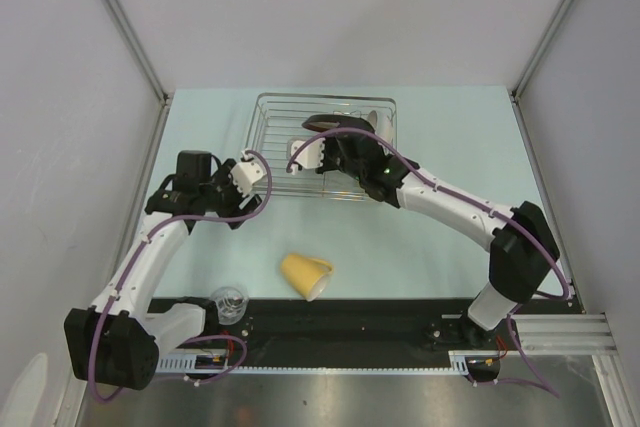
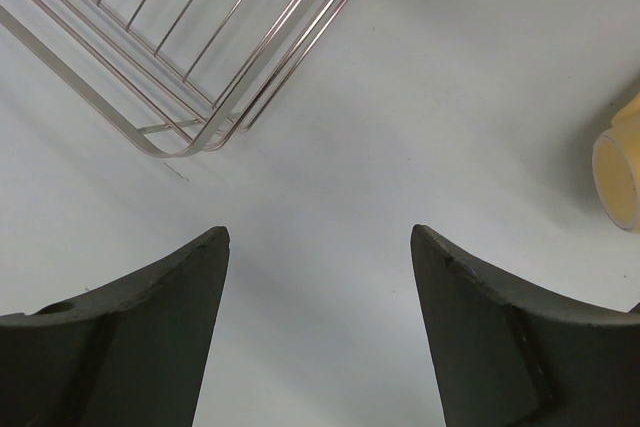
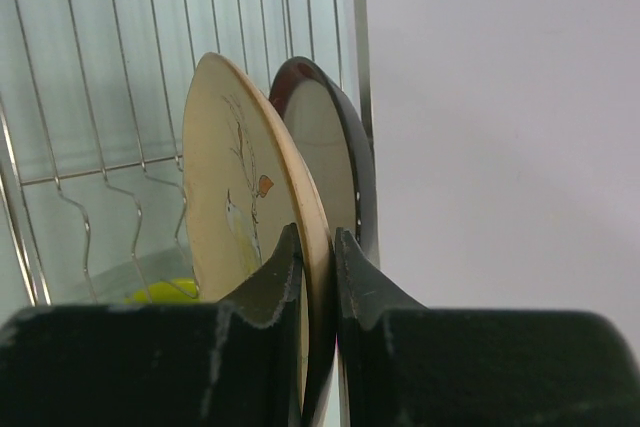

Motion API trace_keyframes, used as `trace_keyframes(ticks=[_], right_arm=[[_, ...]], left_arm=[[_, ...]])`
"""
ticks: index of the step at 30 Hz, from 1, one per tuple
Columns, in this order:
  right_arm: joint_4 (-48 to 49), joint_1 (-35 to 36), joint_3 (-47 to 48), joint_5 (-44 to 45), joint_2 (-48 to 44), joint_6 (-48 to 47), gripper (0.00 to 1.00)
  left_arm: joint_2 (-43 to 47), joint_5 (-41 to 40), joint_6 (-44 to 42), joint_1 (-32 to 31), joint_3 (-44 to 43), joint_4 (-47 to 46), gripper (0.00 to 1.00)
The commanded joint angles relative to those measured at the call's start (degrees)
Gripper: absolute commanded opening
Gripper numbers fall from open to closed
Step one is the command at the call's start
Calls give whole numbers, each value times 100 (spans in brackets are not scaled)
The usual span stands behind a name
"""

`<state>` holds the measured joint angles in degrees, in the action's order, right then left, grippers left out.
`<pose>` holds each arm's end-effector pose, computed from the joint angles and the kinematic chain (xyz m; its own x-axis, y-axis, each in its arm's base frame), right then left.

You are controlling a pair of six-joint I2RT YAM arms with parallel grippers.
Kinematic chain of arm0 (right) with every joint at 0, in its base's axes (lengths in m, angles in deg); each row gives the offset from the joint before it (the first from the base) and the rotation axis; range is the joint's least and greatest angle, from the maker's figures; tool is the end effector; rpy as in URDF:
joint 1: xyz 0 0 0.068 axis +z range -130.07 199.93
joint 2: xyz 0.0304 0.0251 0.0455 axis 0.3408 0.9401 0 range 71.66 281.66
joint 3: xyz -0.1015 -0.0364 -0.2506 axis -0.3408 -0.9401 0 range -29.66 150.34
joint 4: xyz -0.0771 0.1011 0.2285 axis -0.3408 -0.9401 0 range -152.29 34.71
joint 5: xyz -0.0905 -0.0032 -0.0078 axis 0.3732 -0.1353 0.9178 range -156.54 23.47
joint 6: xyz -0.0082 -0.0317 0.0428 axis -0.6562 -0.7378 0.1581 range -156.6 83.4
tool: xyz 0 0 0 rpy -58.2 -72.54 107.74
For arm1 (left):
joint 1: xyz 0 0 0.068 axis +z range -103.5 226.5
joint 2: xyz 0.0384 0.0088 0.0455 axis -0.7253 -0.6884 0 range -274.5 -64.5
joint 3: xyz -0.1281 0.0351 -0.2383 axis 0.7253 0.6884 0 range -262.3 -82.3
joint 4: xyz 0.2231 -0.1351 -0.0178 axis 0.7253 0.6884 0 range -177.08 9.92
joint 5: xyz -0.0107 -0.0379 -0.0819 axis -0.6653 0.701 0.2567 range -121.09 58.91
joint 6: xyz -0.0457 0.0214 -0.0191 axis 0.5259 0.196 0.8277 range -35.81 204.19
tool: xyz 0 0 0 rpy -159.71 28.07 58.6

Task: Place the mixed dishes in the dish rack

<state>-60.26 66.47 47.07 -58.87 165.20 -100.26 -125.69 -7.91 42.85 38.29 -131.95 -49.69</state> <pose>0.2714 0.2796 0.3230 0.4551 -0.8110 -0.3677 -0.5103 0.1010 -0.8541 0.2108 -0.0445 0.2741 -0.3045 0.6573 -0.6894 0.7835 0.5844 0.2112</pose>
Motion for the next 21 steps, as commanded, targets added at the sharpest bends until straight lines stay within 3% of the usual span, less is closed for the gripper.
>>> trace_keyframes(ticks=[1, 21], right_arm=[[910, 21, 97, 104, -64, 64, 0], [849, -435, -334, -212, 349, 969, 0]], left_arm=[[2, 205, 91, 56, 43, -179, 78], [19, 196, 83, 74, 78, -241, 78]])
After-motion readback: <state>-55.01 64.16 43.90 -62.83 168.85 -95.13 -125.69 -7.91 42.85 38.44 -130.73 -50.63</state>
